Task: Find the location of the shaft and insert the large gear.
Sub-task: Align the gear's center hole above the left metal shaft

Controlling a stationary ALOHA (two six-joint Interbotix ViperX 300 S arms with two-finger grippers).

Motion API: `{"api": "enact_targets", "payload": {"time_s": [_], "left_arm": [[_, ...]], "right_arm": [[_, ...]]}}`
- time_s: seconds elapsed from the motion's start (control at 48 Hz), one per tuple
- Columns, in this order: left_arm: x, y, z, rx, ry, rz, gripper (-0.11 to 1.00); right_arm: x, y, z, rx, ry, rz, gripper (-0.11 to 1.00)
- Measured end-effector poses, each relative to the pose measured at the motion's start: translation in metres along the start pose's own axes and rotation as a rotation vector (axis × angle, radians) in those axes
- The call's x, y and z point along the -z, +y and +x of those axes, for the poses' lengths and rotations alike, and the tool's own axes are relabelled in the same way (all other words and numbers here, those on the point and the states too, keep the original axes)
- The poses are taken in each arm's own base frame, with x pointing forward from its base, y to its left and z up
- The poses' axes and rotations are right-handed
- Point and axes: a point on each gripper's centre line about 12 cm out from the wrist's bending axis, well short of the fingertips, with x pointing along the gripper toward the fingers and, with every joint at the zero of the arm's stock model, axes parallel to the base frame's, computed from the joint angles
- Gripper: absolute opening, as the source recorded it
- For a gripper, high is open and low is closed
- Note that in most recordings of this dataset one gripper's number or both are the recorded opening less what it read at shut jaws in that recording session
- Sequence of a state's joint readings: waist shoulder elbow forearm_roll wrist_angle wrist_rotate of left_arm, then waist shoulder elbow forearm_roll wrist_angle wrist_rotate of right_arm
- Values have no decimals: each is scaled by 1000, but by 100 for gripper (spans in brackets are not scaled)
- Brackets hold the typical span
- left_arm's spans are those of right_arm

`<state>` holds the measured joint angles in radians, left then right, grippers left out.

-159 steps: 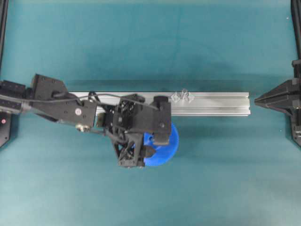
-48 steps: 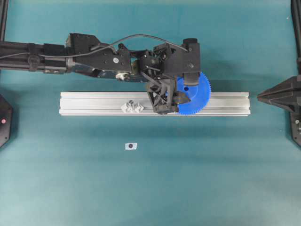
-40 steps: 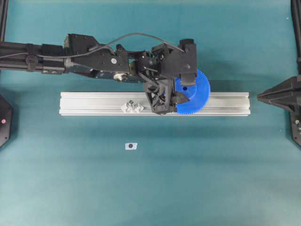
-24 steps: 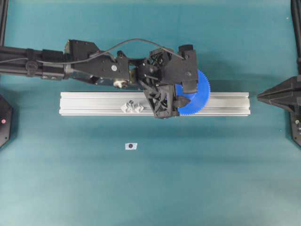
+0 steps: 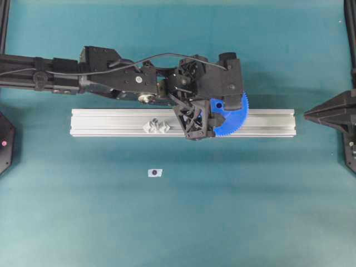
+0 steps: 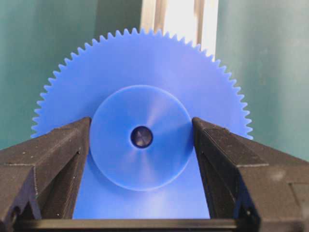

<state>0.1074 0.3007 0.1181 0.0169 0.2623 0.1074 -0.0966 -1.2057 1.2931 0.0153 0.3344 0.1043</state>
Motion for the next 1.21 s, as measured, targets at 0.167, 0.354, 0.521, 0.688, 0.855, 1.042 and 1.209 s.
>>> {"api": "enact_targets", "payload": {"time_s": [0.167, 0.354, 0.521, 0.688, 0.855, 1.042, 1.209], "left_arm": [[-2, 1, 1, -2, -1, 0, 72], [-5, 3, 3, -5, -9, -1, 72], [-7, 4, 4, -7, -13, -2, 79], [-7, 4, 4, -6, -5, 1, 81], [-9, 4, 3, -6, -1, 1, 81], [-16, 5, 2, -8, -16, 0, 82], [-24, 6, -1, -10, -34, -1, 82]], "right_arm": [[0, 0, 0, 0, 0, 0, 10], [0, 0, 0, 0, 2, 0, 10], [0, 0, 0, 0, 2, 0, 10], [0, 0, 0, 0, 0, 0, 10], [0, 0, 0, 0, 0, 0, 10], [0, 0, 0, 1, 0, 1, 10], [0, 0, 0, 1, -2, 1, 10]]}}
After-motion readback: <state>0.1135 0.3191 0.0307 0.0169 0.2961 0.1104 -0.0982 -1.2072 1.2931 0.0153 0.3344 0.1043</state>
